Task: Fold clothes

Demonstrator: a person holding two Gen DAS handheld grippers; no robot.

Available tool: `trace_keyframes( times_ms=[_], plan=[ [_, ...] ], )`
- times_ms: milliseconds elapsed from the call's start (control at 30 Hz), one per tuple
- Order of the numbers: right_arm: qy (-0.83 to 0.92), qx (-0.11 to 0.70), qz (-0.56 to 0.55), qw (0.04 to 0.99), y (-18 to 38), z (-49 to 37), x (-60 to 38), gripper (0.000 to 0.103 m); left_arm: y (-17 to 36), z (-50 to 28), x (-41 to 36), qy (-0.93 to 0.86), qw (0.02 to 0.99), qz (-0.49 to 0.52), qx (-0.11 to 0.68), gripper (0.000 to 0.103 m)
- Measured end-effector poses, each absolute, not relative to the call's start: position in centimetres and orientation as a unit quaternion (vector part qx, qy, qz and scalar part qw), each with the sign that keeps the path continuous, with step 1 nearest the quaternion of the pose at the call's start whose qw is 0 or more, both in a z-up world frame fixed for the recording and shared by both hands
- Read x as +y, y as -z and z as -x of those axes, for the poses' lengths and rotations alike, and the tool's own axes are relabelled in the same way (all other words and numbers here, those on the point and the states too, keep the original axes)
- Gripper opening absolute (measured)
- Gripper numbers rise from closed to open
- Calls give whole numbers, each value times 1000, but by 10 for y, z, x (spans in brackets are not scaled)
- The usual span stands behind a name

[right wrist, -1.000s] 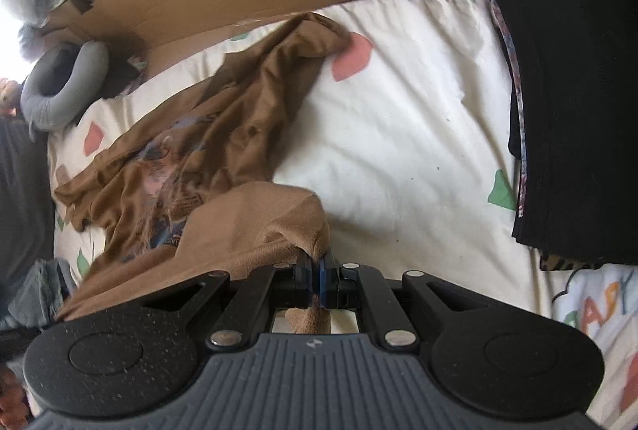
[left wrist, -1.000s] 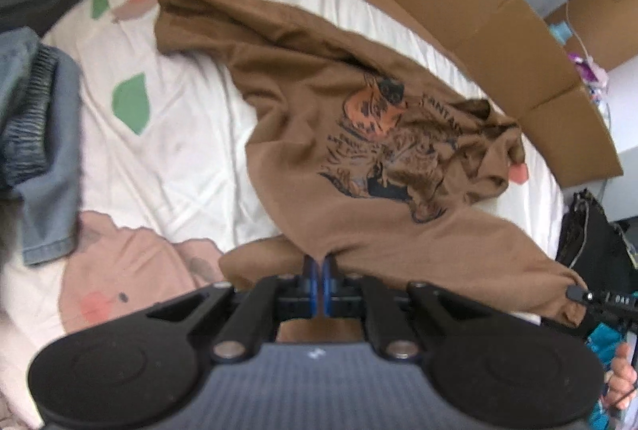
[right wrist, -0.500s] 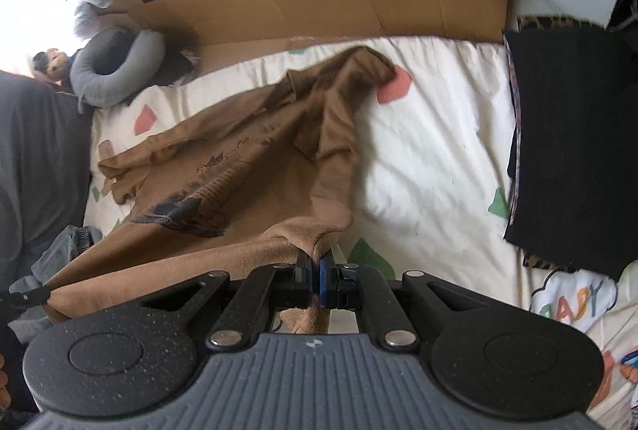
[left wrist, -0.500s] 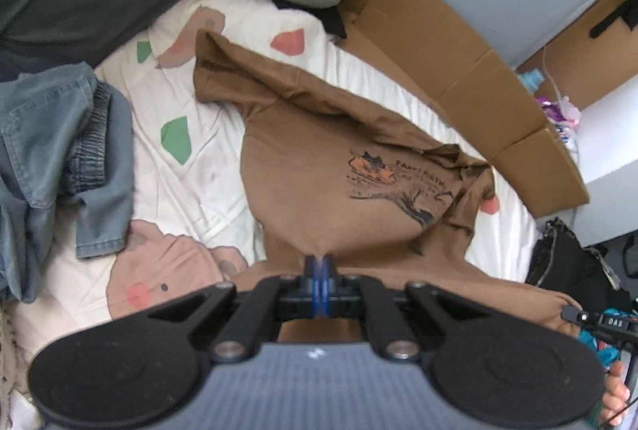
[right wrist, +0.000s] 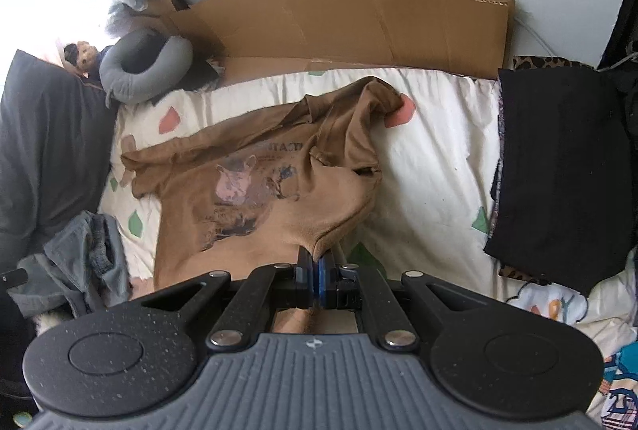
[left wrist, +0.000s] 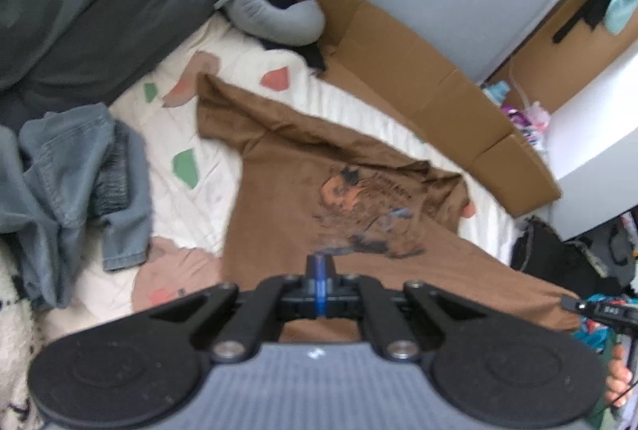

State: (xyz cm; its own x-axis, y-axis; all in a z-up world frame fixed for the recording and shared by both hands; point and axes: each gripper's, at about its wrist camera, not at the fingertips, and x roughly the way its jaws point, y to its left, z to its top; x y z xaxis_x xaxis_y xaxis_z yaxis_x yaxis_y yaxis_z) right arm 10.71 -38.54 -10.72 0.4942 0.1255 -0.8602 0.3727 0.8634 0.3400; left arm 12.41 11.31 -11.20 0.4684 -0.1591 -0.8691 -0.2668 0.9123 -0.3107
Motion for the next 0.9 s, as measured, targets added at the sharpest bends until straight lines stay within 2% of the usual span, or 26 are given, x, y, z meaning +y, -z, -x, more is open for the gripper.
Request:
trace_keyframes(
  times_ms=[233,333,400,633,767,900],
  plan=[
    [97,517,-262,809,144,-89,-392,0,157,-110,138,-50,805,253,534,0],
    [105,521,-268,803,157,-84,-399,0,180,-109,144,-53,797,261,542,3],
    [113,525,-266,800,167,-82,-404,0,195,-109,147,-57,791,266,547,10],
    [140,533,-273,789,198,-68,-426,0,258,-112,143,-56,765,272,581,16],
    [156,545,-274,777,222,-60,-437,0,298,-114,133,-54,759,247,600,37],
    [170,549,-276,770,242,-51,-444,0,335,-114,124,-53,755,232,611,46]
  ],
)
